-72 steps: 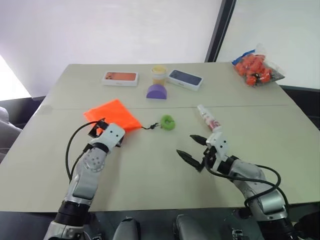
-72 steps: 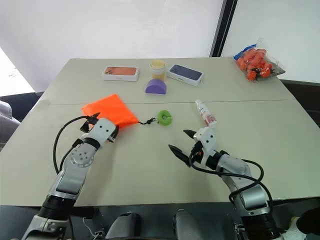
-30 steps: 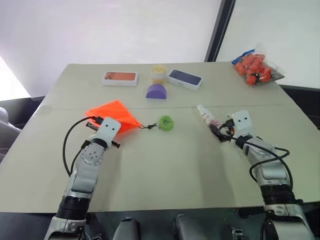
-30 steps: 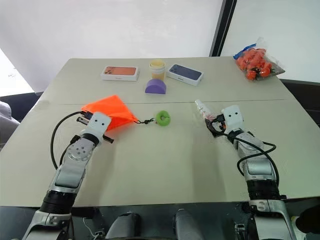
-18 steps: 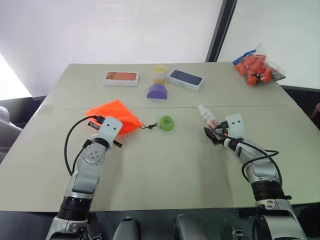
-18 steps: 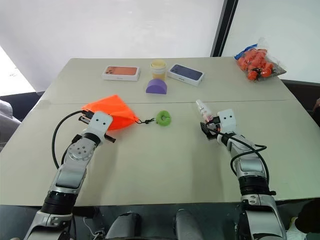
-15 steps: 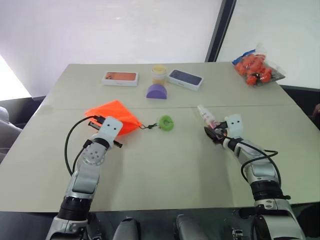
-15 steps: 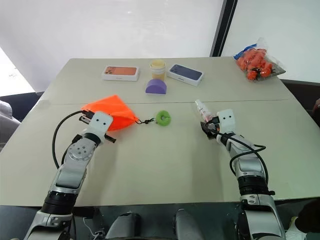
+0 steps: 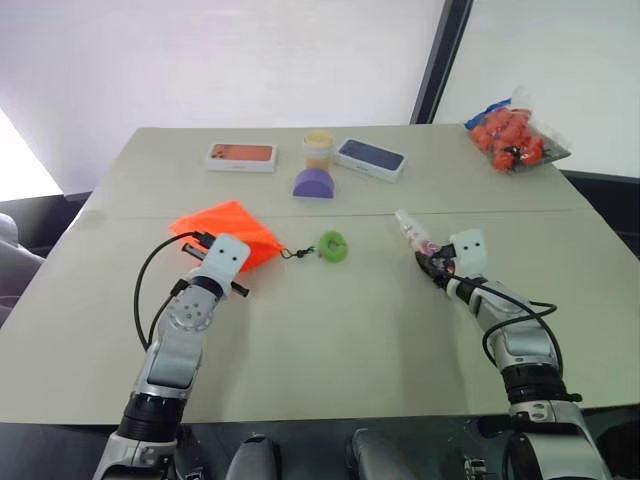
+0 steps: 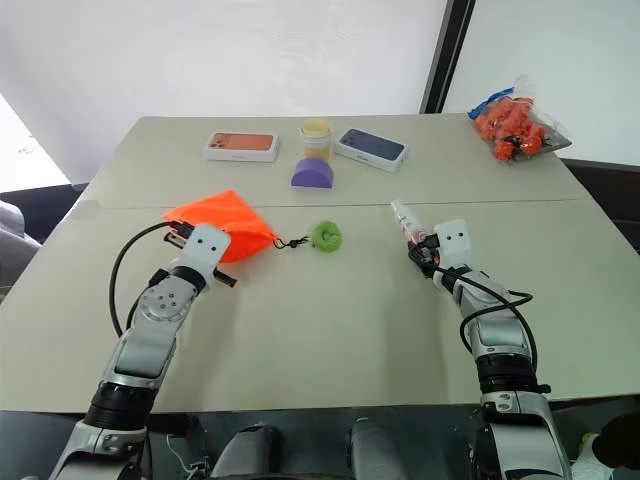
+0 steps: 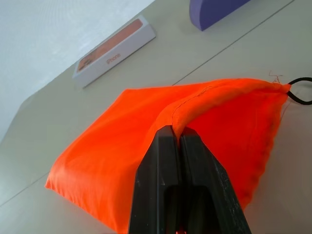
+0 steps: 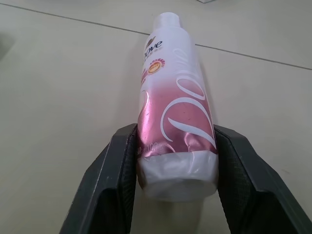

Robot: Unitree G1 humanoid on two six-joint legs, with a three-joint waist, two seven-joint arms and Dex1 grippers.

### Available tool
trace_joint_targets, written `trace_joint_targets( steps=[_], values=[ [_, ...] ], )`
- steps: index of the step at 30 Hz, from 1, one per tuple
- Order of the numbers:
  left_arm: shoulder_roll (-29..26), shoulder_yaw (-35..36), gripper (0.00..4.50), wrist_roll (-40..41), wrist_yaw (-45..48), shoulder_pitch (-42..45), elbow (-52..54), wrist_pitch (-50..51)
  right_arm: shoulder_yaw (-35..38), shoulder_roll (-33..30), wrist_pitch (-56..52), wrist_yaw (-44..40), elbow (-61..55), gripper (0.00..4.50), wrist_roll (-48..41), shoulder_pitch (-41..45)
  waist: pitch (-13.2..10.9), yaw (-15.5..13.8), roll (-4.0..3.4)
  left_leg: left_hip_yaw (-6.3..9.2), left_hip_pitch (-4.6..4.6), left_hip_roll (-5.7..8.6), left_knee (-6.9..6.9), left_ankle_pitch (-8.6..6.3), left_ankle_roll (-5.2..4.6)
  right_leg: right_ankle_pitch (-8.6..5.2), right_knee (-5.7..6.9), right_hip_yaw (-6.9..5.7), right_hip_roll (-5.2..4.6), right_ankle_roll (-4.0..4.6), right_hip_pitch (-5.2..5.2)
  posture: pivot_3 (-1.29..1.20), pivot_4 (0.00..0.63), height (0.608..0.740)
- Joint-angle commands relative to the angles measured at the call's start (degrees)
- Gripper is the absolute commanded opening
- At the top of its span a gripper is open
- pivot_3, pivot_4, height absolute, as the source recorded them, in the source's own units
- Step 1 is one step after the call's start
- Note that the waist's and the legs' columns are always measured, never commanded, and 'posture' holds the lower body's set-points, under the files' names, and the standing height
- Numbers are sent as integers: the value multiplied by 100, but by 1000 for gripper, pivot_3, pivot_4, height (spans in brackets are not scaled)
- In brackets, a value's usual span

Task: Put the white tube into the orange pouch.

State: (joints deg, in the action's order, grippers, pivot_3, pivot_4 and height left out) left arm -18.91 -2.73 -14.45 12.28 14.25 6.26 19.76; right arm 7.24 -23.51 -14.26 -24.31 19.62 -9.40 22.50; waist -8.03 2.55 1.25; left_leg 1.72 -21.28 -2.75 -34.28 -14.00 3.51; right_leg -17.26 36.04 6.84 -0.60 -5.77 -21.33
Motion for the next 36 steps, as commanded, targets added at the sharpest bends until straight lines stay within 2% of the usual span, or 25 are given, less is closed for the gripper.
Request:
trace_joint_targets(
  steps=[1,7,11,17,21,27,36],
  values=[
    [-3,-11,0,18,-2,59,211,-58,90,14,42,42,-369,1218,-60,-48,0,0,0,0,0,0,0,0,0,0,0,0,0,0,0,0,150,723],
    [15,-16,0,49,11,95,221,-77,-3,-73,71,-168,-923,1218,-94,-231,0,0,-1,0,-1,0,0,0,0,0,0,0,0,-1,-1,0,150,723],
    [30,-87,0,100,119,56,354,-87,-417,-281,-456,-1071,-2497,1218,-580,-686,-3,7,-5,1,-2,0,3,0,0,-3,1,0,1,-5,-3,0,150,723],
    [70,-256,0,94,211,28,456,-70,-1201,-208,-1155,-1399,-3619,1218,-743,-975,-2,-6,-2,7,-1,-1,3,0,0,-4,0,-2,2,-5,-1,0,150,723],
    [90,-318,0,90,226,11,566,-25,-1764,-57,-1330,-1210,-3599,1218,-392,-831,-2,-6,0,6,-3,2,-5,0,1,-11,-2,-2,0,10,1,0,150,723],
    [90,-432,0,87,297,-45,697,-14,-2130,278,-1341,-1071,-3293,1218,-173,-661,-2,-7,0,7,-3,1,-3,0,1,-9,-1,-2,1,6,-3,0,150,723],
    [121,-583,0,117,374,-210,935,69,-2222,802,-1211,-829,-2728,1218,39,-139,-2,0,0,6,-3,1,-2,0,1,-6,-1,-2,0,3,-4,0,150,723]
  ],
)
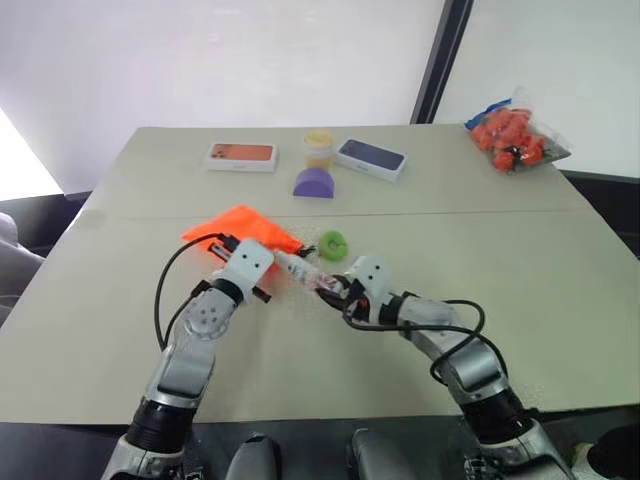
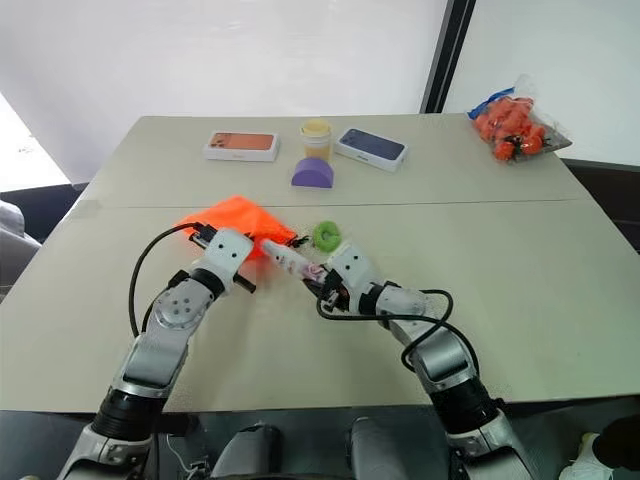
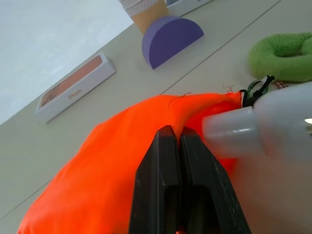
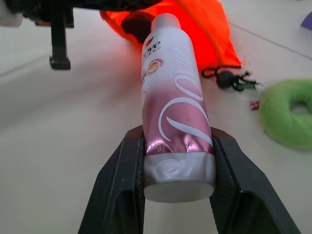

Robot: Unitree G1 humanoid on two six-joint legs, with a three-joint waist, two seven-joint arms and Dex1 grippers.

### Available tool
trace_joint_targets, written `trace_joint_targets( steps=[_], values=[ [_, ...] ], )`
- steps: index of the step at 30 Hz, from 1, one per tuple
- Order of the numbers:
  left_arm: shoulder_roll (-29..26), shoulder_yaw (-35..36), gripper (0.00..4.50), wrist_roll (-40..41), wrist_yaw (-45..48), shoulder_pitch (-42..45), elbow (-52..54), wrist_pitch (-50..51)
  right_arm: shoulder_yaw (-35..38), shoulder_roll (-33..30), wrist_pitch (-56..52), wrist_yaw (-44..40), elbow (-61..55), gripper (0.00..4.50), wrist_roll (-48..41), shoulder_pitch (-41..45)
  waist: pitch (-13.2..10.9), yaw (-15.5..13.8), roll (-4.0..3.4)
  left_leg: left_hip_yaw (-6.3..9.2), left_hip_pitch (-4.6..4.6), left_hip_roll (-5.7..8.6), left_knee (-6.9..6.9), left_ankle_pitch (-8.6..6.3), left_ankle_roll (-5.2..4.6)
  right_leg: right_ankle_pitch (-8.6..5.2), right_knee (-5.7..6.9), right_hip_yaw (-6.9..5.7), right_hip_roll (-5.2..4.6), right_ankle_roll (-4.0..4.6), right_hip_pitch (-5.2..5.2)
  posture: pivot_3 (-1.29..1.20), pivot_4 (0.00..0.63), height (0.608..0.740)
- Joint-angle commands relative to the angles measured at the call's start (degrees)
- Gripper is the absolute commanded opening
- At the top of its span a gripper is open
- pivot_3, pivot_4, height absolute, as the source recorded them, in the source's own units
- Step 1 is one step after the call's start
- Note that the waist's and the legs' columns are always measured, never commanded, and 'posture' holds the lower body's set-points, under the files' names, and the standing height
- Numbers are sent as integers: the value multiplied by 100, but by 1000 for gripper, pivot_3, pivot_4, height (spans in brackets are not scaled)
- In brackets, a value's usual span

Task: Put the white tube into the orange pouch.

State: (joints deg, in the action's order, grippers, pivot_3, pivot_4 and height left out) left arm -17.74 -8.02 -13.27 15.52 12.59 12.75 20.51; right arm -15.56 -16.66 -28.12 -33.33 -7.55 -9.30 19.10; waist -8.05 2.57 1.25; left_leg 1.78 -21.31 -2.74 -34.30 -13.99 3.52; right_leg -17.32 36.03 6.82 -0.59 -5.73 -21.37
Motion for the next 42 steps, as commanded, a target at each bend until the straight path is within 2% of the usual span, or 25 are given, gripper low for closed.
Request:
trace_joint_targets(
  steps=[1,20,32,36,37,39,42],
  values=[
    [0,-71,0,1,69,-68,317,3,61,144,189,86,32,1218,46,241,0,-2,0,0,0,0,0,0,0,0,0,0,0,0,0,0,150,723],
    [-204,-509,0,915,1495,-214,1253,388,-268,661,265,323,1114,1218,654,1191,-1,15,-1,1,-3,-1,2,0,0,-7,0,-2,0,12,-5,0,150,723],
    [-353,-506,0,1172,1702,-234,1451,637,-315,1203,302,689,1838,1218,1035,1626,-1,10,-2,2,-4,-2,3,0,0,-7,0,-2,0,12,-6,0,150,723],
    [-389,-453,0,1197,1667,-231,1373,613,-193,1192,262,640,1697,2942,941,1512,-1,8,-2,2,-5,-1,3,0,0,-7,0,-2,0,13,-6,0,150,723],
    [-401,-439,0,1202,1660,-243,1369,609,-178,1159,254,613,1616,3532,934,1462,-1,10,-2,2,-4,-2,3,0,0,-8,0,-2,0,13,-5,0,150,723],
    [-443,-375,0,1218,1642,-274,1329,601,-130,1041,264,532,1363,4407,921,1309,-1,9,-2,2,-4,-1,3,0,0,-8,0,-2,0,13,-5,0,150,723],
    [-521,-260,0,1251,1640,-321,1271,585,-86,812,196,285,921,4470,845,1046,-1,19,-2,2,-4,-2,5,0,0,-8,0,-2,0,12,-7,0,150,723]
  ],
)
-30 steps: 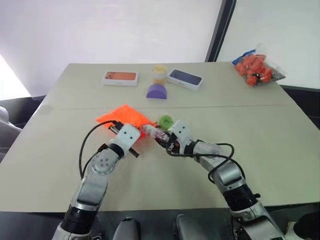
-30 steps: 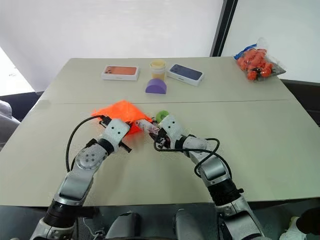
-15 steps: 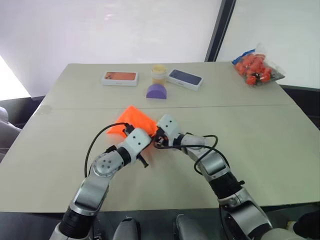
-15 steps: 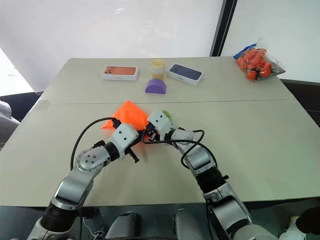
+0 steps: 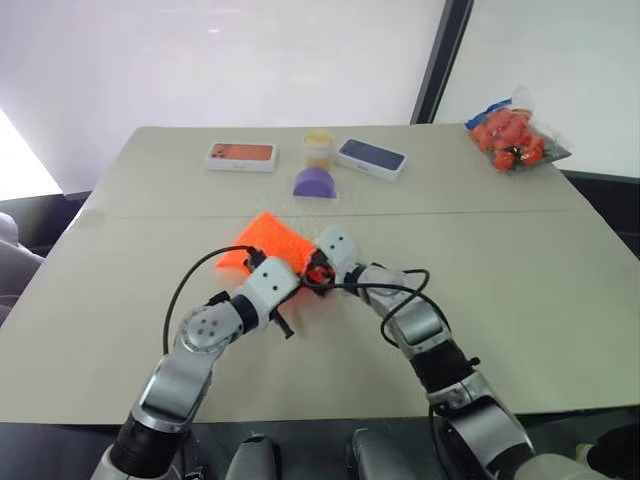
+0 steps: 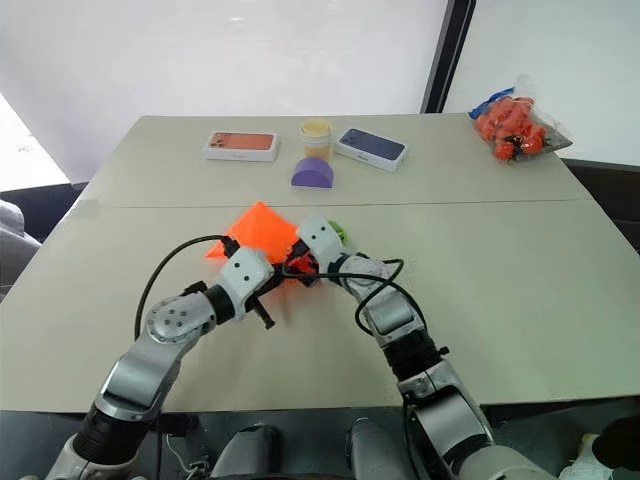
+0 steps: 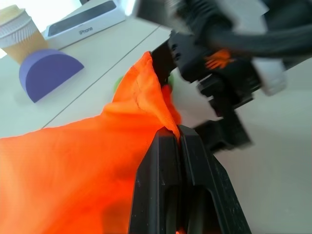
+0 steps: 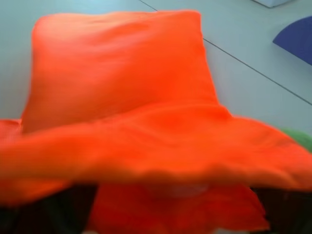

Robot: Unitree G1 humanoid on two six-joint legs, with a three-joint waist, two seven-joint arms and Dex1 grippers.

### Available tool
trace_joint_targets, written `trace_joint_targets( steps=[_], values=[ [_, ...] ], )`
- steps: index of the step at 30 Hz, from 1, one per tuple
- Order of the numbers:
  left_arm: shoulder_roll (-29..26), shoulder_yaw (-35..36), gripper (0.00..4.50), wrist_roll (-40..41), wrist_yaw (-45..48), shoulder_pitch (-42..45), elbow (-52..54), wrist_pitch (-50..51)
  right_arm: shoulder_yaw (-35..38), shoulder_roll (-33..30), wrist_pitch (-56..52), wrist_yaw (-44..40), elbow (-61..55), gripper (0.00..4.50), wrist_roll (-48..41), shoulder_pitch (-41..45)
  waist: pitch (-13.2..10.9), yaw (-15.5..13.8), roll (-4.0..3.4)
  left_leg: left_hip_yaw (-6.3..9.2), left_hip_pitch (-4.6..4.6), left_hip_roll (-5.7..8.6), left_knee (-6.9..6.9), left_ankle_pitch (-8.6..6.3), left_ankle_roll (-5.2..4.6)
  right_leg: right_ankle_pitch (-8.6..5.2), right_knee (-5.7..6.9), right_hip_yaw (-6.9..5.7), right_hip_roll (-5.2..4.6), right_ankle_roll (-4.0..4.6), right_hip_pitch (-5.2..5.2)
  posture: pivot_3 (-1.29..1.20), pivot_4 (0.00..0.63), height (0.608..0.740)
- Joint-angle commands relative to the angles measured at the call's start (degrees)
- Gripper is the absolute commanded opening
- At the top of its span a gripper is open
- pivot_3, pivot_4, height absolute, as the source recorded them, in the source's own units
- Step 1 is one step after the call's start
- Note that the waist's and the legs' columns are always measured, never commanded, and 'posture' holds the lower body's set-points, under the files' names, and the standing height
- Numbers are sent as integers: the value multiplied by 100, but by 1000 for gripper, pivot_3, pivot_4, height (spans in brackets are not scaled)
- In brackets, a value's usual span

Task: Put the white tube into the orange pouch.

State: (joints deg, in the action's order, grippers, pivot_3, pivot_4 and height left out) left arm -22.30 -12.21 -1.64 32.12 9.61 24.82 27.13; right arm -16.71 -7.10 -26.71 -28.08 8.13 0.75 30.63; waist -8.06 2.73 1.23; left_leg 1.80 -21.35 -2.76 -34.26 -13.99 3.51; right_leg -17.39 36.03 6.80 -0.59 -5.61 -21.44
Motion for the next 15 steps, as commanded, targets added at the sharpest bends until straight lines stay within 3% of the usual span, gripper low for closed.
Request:
trace_joint_targets(
  steps=[1,8,15],
  values=[
    [-106,204,0,105,-4,-35,30,-92,43,-245,25,-366,-822,4470,-210,-212,0,2,0,0,0,0,0,0,0,1,0,0,0,-1,0,0,150,723],
    [-513,509,0,261,139,-241,-105,-241,225,-1065,-127,-988,-1800,4470,-503,-783,-1,2,1,0,3,0,1,0,0,-2,-1,1,0,3,2,0,150,723],
    [-699,625,0,397,256,-311,-249,-317,362,-1481,343,-880,-1160,4470,-210,-487,-2,2,2,-1,4,-1,1,0,0,-2,-2,2,0,7,-1,0,150,723]
  ],
)
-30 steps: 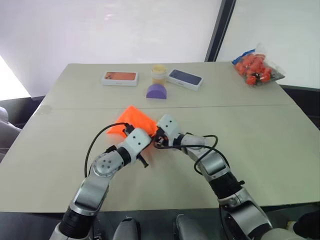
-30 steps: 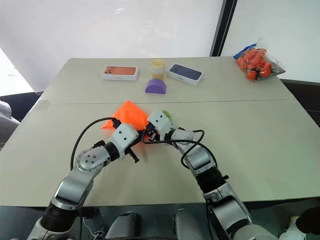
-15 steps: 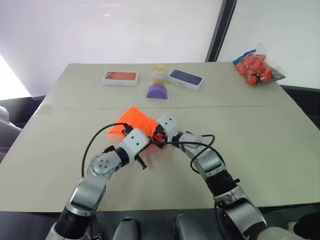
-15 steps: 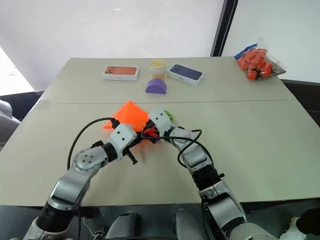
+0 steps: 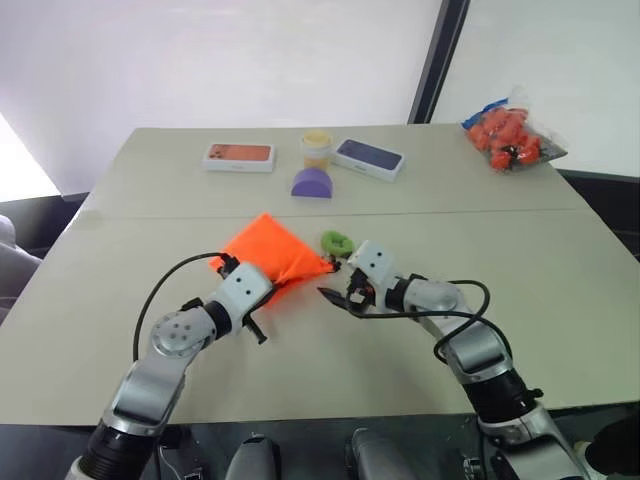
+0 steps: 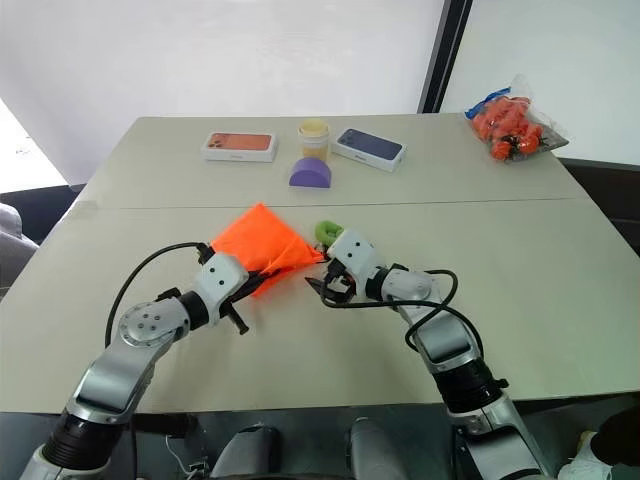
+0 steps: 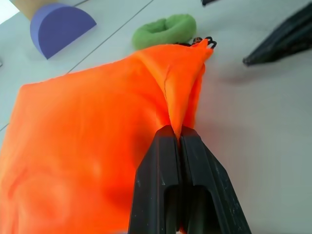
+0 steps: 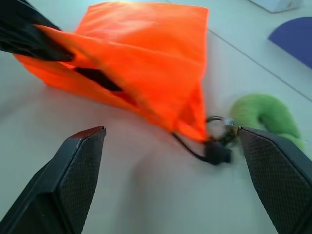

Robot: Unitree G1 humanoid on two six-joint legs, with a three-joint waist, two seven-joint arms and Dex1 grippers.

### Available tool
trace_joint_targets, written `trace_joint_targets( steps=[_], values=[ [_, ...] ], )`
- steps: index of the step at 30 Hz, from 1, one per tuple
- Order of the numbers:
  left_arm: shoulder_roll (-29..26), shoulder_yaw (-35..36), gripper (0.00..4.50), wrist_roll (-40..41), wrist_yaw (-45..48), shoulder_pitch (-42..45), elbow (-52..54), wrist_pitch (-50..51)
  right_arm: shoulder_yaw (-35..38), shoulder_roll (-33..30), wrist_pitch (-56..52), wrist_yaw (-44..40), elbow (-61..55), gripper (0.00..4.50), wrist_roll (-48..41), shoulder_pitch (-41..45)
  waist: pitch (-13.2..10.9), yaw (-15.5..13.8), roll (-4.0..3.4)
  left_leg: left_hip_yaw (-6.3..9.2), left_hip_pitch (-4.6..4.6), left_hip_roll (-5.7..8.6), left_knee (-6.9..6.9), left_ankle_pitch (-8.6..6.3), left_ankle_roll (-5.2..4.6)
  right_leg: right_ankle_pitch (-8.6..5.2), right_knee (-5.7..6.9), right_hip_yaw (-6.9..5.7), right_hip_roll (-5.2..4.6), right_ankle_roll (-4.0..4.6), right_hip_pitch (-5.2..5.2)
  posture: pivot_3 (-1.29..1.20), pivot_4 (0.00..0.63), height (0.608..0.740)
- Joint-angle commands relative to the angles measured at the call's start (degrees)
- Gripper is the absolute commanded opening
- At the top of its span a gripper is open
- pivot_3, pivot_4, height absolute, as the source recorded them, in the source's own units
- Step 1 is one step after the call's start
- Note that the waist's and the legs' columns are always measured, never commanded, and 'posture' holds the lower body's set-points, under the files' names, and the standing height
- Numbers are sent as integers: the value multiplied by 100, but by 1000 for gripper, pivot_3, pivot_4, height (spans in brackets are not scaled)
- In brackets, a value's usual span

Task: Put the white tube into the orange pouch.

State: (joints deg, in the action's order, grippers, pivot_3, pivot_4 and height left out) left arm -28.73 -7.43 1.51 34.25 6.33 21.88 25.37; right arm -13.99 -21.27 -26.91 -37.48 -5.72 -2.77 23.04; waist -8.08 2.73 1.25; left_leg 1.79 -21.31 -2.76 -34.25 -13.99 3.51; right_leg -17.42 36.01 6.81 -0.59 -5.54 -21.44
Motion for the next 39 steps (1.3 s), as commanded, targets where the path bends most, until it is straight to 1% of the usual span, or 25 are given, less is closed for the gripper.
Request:
trace_joint_targets(
  steps=[1,4,6,9,10,14,19,23,28,32,39],
  values=[
    [-31,203,0,255,123,-6,64,-77,58,-96,559,86,534,4470,252,446,0,3,0,-2,0,0,0,0,0,0,0,1,0,0,0,0,150,723],
    [-40,300,860,576,303,-75,166,31,-75,-161,1066,98,1267,4500,540,876,-2,7,0,-5,-1,0,0,0,0,0,-1,3,-1,1,-1,0,150,723],
    [-120,317,1745,591,341,-110,214,24,-119,-198,1323,55,1642,4500,660,1108,-2,7,-1,-6,-1,0,0,0,0,0,-2,3,-1,1,-1,0,150,723],
    [-223,412,3447,714,407,-181,259,25,-158,-315,1692,-124,2056,4500,766,1360,-2,-4,0,-6,-2,-1,6,0,0,0,-4,3,-1,0,-4,0,150,723],
    [-244,426,3799,739,412,-194,269,21,-149,-322,1757,-159,2127,4500,770,1392,-2,-8,0,-6,-3,-1,6,0,0,0,-4,3,-1,0,-3,0,150,723],
    [-297,641,3799,979,457,-344,402,31,-215,-615,2168,-853,2316,4500,710,1536,-3,-6,-1,-7,-3,-1,6,0,0,0,-10,3,-3,0,0,0,150,723],
    [-368,686,3799,1005,460,-416,451,-54,-22,-756,2222,-1311,2383,4500,455,1671,-3,-5,-2,-7,0,-2,5,0,-1,1,-8,3,-4,1,2,0,150,723],
    [-415,631,3799,955,464,-452,427,-133,101,-632,2368,-1016,2844,4500,563,1947,-3,12,-2,-8,2,-2,5,0,-1,3,-7,4,-4,5,2,0,150,723],
    [-391,533,3799,938,471,-405,401,-203,-85,-437,2962,-677,3774,4500,941,2326,-3,20,-3,-8,1,-2,5,0,-1,2,-7,4,-4,5,1,0,150,723],
    [-359,531,3799,957,440,-324,359,-250,-227,-312,3410,-636,4340,4500,1164,2446,-3,13,-3,-9,-1,-2,5,0,-1,2,-9,4,-4,5,2,0,150,723],
    [-349,518,3799,943,397,-359,350,-305,-247,-32,3777,-595,4939,4500,1278,2528,-4,42,-4,-9,1,-2,5,0,-1,3,-5,5,-4,5,2,0,150,723]
  ],
)
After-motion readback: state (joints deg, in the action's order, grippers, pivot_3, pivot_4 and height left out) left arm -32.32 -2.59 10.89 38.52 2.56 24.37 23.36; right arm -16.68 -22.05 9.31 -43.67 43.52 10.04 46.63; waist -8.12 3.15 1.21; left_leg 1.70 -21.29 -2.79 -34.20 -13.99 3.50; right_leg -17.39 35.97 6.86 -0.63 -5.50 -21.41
